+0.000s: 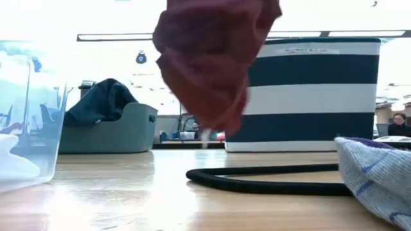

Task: Pick & Place Cloths
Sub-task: Put the dark red underwear into the green bin

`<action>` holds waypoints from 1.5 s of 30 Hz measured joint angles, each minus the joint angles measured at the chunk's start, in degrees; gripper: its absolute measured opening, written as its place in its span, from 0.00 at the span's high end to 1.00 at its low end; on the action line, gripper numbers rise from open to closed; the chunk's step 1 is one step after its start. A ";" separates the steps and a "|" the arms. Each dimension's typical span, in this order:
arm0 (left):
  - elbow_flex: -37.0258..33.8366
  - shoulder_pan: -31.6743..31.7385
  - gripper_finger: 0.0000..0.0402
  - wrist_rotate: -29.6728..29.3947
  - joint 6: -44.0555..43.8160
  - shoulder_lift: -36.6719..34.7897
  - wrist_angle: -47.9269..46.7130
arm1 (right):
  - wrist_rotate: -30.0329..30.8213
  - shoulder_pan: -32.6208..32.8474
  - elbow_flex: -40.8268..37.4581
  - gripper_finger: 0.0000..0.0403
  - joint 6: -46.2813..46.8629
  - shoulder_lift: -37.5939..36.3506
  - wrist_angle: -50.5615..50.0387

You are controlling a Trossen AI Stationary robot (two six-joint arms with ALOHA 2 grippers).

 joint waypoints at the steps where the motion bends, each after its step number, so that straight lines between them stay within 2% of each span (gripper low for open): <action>1: 0.00 0.00 0.43 -0.69 0.58 0.13 0.15 | 0.06 -0.01 0.00 0.98 0.32 -0.30 1.32; 5: 0.00 0.00 0.33 -3.81 2.63 1.28 0.40 | 0.06 -0.15 1.59 0.98 0.35 -0.54 5.85; 9: -0.02 0.00 0.18 -8.32 1.30 2.56 1.91 | 0.16 -0.60 5.17 0.98 -0.41 -0.02 6.44; 11: -0.02 0.00 0.12 -10.46 0.09 3.13 4.03 | 0.42 -0.95 6.49 0.98 -0.51 0.42 6.68; 14: -0.02 -0.03 0.06 -10.40 2.76 3.94 9.31 | 0.48 -1.26 7.92 0.98 -0.43 1.10 6.30; 19: -0.02 -0.26 0.04 -7.65 7.37 6.04 15.22 | 0.44 -1.53 11.98 0.98 -0.48 3.65 7.04; 28: -0.02 -0.26 0.05 -6.25 5.92 8.74 17.30 | -5.18 -2.01 22.33 0.98 -2.95 12.51 6.51; 32: -0.02 -0.26 0.12 -6.18 5.91 8.57 18.73 | -6.49 -2.12 27.56 0.98 -3.80 16.47 3.73; 35: -0.02 -0.28 0.23 -6.00 5.88 8.10 18.91 | -6.46 -2.21 32.18 0.98 -5.14 18.08 -1.95; 39: 0.05 -0.24 0.44 -5.61 5.82 7.53 18.78 | -4.79 -2.27 36.63 0.98 -7.00 18.78 -9.05; 45: 0.07 -0.26 0.80 -5.38 5.73 6.50 15.25 | -3.09 -2.27 39.57 0.98 -10.88 18.38 -11.36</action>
